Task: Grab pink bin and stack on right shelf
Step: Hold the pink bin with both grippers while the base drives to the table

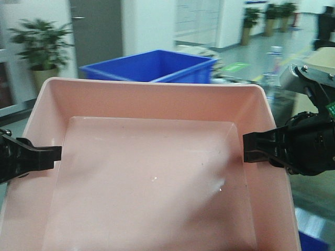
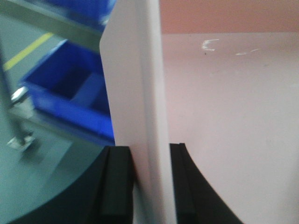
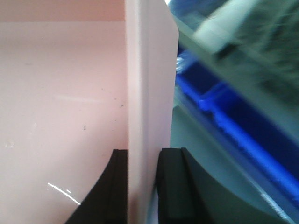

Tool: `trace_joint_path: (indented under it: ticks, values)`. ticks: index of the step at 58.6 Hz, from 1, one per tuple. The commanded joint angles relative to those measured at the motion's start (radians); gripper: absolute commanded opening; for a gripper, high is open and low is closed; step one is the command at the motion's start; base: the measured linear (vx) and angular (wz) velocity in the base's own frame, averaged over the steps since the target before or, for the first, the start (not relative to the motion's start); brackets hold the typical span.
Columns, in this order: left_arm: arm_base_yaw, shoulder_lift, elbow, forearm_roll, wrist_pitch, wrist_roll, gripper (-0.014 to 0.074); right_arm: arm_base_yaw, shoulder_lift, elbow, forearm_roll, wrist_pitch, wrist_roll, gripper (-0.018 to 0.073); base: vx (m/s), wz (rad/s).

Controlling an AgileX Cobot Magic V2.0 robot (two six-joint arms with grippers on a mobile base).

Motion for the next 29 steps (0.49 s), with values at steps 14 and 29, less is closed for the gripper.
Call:
trace_joint_path:
  ticks: [14,29]
  values:
    - [0.024,-0.029,-0.03,0.102,-0.084,0.015,-0.0001,-0.039,-0.034,-0.03,-0.146,-0.091,-0.009,-0.0008,0.4,-0.87]
    - [0.024,-0.029,-0.03,0.103,-0.084,0.015,-0.0001,-0.039,-0.034,-0.03,-0.146,-0.091,-0.009,-0.0008,0.37,-0.75]
